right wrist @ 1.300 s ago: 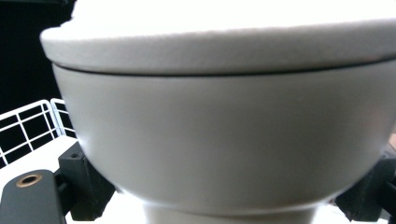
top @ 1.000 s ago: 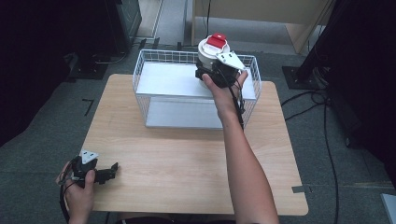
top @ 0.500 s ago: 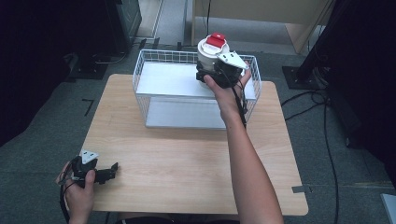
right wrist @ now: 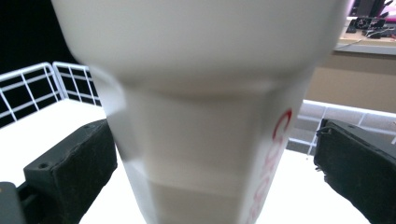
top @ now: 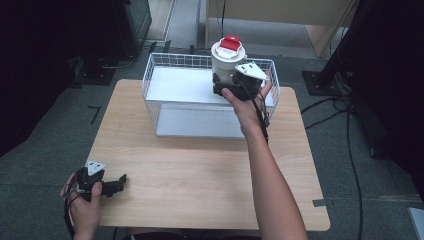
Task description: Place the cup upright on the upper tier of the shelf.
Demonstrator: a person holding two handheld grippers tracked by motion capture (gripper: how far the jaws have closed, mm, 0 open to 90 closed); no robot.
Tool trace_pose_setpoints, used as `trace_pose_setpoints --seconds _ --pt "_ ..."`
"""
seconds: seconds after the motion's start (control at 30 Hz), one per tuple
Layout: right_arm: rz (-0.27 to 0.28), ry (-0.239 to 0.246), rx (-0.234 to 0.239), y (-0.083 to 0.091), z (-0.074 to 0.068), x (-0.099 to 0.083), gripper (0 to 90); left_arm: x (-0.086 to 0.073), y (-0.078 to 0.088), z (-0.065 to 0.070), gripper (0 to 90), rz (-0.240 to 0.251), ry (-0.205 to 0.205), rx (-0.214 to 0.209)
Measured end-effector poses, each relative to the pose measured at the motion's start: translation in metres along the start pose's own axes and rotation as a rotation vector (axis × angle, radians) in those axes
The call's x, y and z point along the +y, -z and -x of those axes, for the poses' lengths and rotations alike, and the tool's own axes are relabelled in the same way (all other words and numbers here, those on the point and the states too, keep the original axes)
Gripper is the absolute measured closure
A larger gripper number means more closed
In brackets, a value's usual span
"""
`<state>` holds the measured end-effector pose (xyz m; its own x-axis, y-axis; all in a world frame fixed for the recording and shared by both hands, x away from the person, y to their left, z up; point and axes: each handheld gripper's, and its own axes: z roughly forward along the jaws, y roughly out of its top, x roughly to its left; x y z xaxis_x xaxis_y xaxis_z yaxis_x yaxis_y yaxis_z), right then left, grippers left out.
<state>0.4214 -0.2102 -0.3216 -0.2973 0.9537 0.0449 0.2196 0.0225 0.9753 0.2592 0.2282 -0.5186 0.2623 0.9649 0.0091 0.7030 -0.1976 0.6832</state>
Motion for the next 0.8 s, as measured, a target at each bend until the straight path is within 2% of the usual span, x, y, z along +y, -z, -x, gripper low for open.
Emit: trace_pose_setpoints --seconds 0.43,0.8 --pt "-0.011 0.012 0.011 0.006 0.002 -0.013 0.0 0.000 0.000 0.000 0.0 0.000 0.000 0.000" --pt "0.002 0.034 0.015 0.028 0.009 -0.032 0.0 0.000 0.000 0.000 0.0 -0.001 -0.001 0.000"
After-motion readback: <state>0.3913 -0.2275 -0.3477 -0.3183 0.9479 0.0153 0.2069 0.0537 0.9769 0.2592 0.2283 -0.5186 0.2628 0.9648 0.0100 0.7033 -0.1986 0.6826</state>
